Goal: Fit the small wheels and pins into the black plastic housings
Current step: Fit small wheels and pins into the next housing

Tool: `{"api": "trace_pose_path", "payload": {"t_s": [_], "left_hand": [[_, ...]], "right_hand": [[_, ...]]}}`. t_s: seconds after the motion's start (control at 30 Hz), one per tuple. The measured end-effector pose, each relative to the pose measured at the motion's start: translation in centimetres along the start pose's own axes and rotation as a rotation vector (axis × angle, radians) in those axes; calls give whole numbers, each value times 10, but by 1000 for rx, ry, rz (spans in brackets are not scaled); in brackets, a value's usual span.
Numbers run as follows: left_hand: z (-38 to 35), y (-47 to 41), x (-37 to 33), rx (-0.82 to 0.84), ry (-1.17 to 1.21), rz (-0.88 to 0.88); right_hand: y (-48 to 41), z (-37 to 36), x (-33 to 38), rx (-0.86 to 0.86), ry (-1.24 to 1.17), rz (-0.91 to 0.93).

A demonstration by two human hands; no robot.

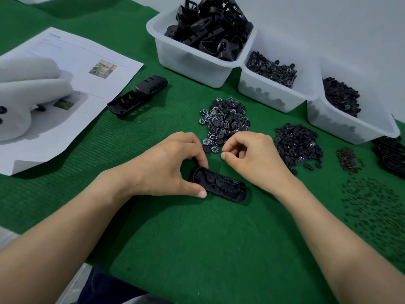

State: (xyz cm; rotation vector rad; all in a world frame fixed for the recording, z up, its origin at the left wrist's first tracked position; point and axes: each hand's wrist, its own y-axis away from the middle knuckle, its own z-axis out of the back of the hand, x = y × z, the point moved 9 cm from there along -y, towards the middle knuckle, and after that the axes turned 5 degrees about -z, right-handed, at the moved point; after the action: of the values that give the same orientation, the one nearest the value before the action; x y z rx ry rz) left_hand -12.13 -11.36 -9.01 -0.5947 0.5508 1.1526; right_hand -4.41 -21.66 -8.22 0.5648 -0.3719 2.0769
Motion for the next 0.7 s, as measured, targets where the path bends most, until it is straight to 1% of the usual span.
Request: {"api": "trace_pose_path", "payload": {"t_s": [0.07, 0.2, 0.33, 0.5, 0.57, 0.7], "left_hand": [[0, 0, 1, 3, -5, 4], [-1, 0, 2, 10, -19, 9], [-1, 0, 0, 11, -7, 12], [0, 0, 2, 6, -6, 4], [-1, 0, 2, 6, -8, 4], [-1, 0, 2, 2, -3, 4]], "right_hand": [[1, 1, 0, 4, 1, -4], [-2, -7, 14, 26, 31, 48], [3, -3, 11, 35, -20, 67], [18, 2, -6, 105, -100, 41], [19, 3, -9, 95, -114, 26], [16, 1, -1, 55, -46, 57]]}}
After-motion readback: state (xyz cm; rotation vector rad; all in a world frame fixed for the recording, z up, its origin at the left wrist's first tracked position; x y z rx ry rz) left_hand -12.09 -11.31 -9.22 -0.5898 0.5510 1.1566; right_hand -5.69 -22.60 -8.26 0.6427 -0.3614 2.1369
